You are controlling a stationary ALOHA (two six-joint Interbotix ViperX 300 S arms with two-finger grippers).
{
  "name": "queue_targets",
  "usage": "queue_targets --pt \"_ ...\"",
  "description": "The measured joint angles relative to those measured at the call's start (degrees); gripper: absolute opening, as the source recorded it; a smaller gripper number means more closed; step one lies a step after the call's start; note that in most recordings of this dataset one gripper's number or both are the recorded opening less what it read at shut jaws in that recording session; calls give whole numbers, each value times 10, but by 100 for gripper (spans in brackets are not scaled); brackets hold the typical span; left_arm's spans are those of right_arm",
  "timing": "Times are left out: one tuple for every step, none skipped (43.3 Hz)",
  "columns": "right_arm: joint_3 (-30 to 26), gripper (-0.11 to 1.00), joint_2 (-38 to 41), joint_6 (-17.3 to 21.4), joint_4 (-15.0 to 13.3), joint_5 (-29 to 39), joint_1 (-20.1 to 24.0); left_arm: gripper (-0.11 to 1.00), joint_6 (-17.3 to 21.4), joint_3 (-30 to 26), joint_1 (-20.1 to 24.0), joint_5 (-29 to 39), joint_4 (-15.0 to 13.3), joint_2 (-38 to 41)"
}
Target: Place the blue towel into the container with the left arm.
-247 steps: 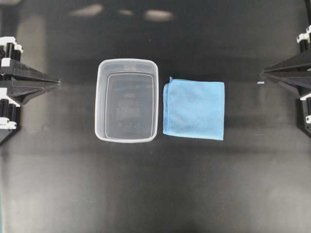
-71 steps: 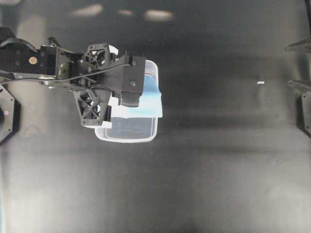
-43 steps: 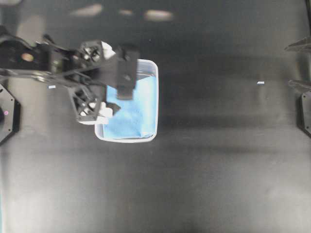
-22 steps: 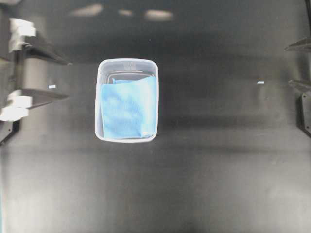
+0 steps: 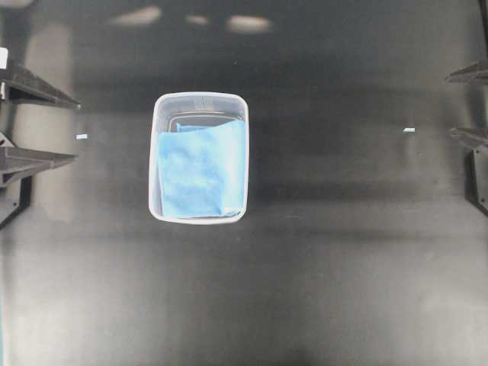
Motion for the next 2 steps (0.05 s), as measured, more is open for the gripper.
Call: queue_targets --pt "1 76 -1 0 0 0 0 82 2 0 -1 -2 1 -2" --pt "2 76 -1 0 0 0 0 82 2 1 -1 -2 0 -4"
